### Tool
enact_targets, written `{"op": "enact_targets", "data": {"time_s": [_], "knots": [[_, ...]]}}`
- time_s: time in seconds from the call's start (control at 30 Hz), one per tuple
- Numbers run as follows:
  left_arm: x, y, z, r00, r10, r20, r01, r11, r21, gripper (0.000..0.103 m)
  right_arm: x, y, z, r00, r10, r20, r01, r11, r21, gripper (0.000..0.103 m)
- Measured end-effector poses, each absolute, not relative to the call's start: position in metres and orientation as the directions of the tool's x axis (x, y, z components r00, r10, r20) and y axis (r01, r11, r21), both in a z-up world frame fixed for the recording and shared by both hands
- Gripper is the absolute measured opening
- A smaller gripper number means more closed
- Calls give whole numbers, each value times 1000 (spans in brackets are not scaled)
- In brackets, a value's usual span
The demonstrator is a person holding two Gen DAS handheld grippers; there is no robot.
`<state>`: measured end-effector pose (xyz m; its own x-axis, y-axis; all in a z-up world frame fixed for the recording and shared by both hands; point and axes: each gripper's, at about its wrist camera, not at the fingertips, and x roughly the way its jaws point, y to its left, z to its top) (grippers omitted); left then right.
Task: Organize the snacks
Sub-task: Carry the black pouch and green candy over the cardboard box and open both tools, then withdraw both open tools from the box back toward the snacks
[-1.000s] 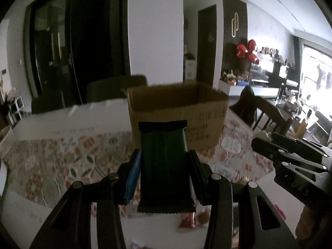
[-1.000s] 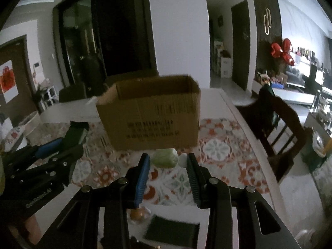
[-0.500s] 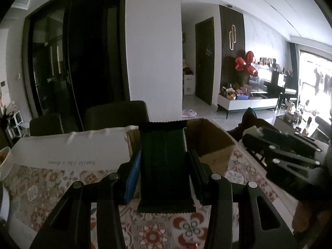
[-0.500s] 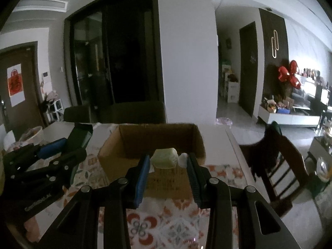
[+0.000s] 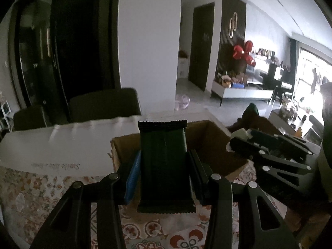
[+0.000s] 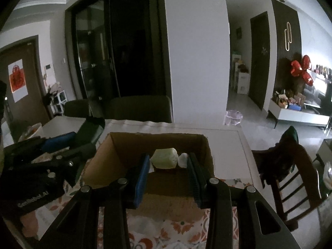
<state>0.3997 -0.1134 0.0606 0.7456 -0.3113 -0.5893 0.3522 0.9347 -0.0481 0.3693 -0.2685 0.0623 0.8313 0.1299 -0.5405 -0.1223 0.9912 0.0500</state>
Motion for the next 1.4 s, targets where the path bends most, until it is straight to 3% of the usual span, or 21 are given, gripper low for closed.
{"op": "enact_targets", "data": {"time_s": [0.3,0.37,0.43,0.5,0.6,0.67,0.77,0.93,1.0,1.4], "knots": [[433,-126,38,665,-292,-687,350,935,-58,46,406,-280,42,779,136,-612,-105,991,86,38],[437,-127,36,657,-302,-691,360,931,-65,53,411,-280,39,768,138,-626,-104,990,91,39],[435,-128,36,667,-286,-689,351,935,-49,68,412,-279,37,762,137,-633,-97,991,98,46],[435,-125,37,677,-275,-682,344,938,-37,69,411,-281,35,763,125,-634,-83,992,95,55],[425,-120,41,701,-245,-670,320,947,-12,71,406,-283,38,769,94,-632,-57,995,79,56],[418,-119,43,718,-232,-656,316,949,10,75,403,-283,40,775,76,-627,-44,997,68,56],[396,-117,52,758,-213,-617,308,950,50,85,390,-283,45,791,61,-609,-35,998,55,69],[360,-108,66,809,-198,-553,293,952,88,97,355,-278,59,819,53,-572,-42,999,33,74],[344,-103,69,827,-193,-528,285,953,99,98,342,-278,63,832,39,-553,-28,999,28,84],[277,-93,68,852,-183,-491,257,962,87,98,276,-277,71,861,22,-508,-17,1000,15,84]]}}
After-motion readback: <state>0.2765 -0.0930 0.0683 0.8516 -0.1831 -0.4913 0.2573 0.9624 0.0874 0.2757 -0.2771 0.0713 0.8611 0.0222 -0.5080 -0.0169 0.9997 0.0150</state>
